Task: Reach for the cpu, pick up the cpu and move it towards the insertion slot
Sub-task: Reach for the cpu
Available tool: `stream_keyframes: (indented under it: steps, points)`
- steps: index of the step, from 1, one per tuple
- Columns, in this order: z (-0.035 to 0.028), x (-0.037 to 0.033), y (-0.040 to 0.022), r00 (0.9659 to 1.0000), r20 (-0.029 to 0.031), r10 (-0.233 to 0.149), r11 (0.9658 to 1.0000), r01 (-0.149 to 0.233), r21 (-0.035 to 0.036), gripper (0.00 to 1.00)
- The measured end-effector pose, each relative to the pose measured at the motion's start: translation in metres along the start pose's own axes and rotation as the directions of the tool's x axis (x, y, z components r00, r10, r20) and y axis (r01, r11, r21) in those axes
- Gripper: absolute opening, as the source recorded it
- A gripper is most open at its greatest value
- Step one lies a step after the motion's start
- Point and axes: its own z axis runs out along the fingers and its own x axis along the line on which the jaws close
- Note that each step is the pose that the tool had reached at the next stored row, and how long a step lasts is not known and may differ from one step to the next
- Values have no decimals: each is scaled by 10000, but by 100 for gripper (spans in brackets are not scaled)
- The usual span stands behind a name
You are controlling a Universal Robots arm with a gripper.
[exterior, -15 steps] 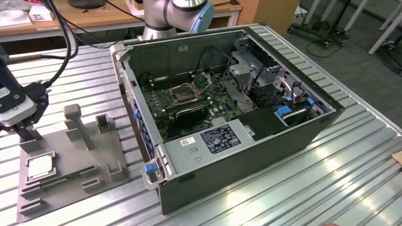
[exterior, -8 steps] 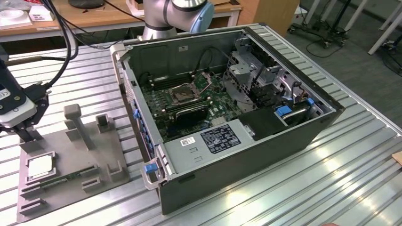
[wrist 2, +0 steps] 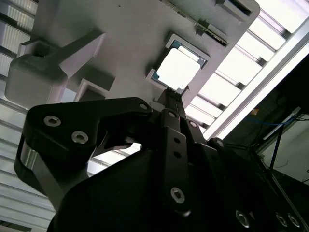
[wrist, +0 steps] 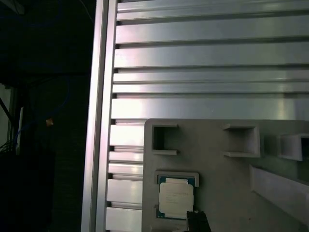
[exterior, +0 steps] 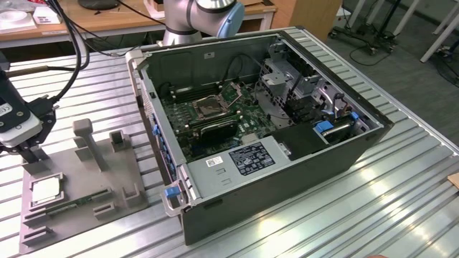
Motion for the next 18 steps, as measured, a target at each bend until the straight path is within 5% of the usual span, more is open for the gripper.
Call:
stream_keyframes:
  steps: [18]
  points:
    - [74,6,-33,10000,1,1,10000,-1,-1,11]
